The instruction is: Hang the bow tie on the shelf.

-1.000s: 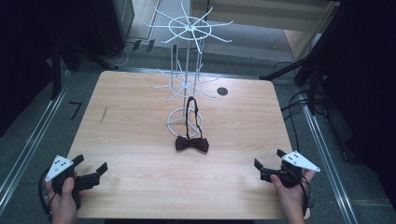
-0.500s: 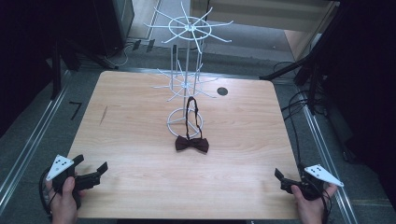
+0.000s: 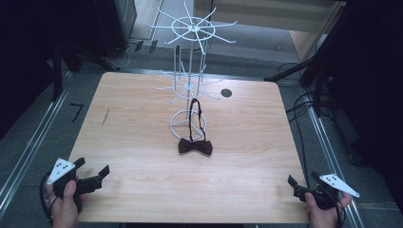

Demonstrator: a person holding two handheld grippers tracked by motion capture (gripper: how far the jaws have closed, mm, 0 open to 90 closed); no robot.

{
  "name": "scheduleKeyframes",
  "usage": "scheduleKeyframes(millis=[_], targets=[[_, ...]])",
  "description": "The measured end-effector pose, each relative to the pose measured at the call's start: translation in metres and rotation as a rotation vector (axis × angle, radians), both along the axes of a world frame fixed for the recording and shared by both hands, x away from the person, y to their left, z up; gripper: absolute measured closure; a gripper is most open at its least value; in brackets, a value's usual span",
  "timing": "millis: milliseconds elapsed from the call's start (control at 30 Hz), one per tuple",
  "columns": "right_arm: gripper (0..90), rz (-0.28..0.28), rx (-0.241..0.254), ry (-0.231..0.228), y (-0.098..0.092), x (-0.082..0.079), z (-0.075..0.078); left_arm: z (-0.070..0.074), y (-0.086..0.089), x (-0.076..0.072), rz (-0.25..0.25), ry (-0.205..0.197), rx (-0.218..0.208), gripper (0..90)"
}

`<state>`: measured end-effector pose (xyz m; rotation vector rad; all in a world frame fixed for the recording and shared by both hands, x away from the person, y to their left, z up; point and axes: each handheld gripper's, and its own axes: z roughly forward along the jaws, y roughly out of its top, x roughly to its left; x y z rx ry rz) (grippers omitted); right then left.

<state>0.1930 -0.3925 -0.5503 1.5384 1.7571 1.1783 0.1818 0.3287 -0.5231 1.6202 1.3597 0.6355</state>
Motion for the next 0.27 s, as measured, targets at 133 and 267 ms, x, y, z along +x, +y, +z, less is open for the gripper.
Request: scheduleKeyframes(millis=[133,267], targets=[[0.3,-0.002,-0.008,0.004,0.0009,0.0015,-0.0009,0.0001,-0.0001,-0.0004,0.000,0.002,0.002,0.1],[0.3,-0.002,-0.007,0.008,0.0010,0.0021,-0.0013,0.0002,-0.0003,0.0002,-0.007,0.007,0.005,0.1]])
